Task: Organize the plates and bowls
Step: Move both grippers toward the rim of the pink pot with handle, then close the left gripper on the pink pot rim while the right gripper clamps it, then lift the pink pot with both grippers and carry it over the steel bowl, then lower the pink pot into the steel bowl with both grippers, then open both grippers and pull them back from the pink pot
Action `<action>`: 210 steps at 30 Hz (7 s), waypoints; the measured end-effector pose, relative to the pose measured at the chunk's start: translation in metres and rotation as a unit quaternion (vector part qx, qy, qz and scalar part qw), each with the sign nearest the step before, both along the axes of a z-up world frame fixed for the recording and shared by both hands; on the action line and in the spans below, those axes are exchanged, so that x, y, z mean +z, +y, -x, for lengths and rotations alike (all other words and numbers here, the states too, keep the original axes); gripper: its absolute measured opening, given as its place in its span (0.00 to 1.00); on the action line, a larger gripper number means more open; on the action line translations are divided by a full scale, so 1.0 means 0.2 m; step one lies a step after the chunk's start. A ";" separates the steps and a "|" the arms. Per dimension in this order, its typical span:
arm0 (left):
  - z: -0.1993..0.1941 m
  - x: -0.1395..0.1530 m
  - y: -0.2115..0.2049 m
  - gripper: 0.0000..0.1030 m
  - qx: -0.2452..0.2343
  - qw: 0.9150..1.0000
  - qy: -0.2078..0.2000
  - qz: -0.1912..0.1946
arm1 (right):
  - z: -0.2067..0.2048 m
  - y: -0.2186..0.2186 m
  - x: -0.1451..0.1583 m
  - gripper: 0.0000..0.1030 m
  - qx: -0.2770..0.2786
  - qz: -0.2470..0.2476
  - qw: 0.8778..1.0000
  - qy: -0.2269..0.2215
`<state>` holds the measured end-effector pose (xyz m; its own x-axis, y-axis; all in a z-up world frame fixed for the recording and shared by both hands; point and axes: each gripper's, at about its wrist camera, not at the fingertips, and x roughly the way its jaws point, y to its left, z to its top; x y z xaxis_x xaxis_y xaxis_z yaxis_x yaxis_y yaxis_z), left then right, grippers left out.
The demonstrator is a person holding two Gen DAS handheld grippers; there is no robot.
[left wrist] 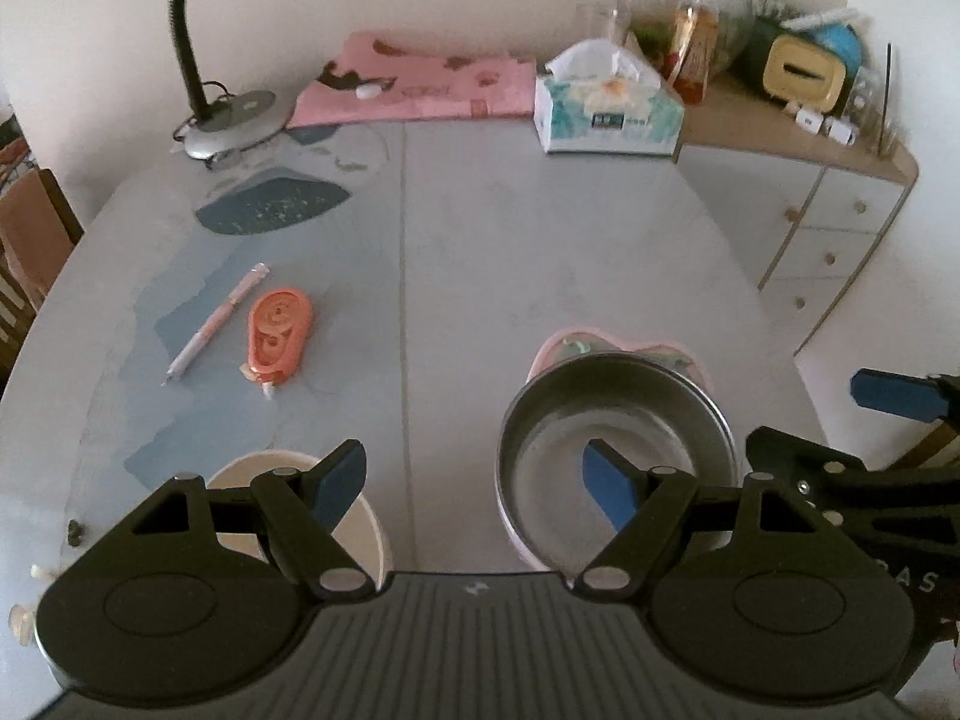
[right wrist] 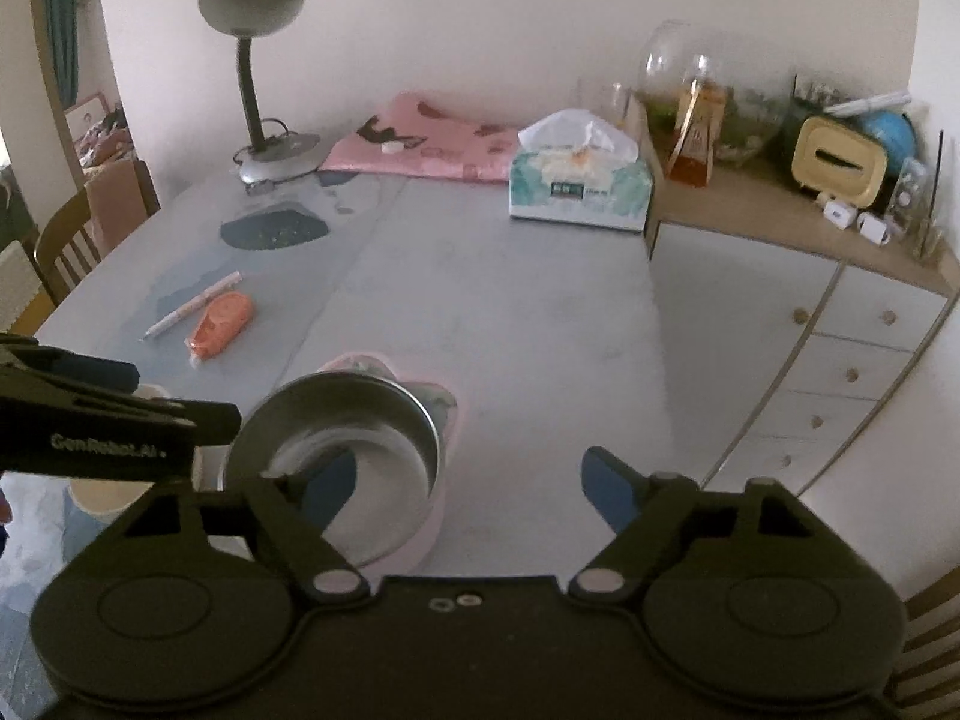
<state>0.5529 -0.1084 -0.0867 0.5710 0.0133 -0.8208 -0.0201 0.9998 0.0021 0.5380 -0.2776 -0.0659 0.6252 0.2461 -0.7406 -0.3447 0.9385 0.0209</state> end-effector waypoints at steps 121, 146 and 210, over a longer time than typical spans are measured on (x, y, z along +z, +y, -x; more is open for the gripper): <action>2.44 0.06 1.22 0.07 0.100 0.992 0.078 -0.023 | 2.15 1.30 0.04 0.08 0.097 -0.032 0.986 0.129; 2.40 -0.10 1.26 0.07 0.106 0.990 0.093 -0.011 | 2.16 1.38 -0.09 0.09 0.110 -0.007 0.984 0.140; 2.00 0.48 1.16 0.74 0.051 0.994 -0.087 0.045 | 1.73 0.96 0.55 0.79 0.124 -0.059 0.990 0.035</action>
<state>0.1531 0.1241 0.0102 0.7033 0.0099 -0.7109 -0.1146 0.9884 -0.0997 0.1921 -0.0865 0.0444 0.4825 0.4739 -0.7366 -0.5588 0.8142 0.1577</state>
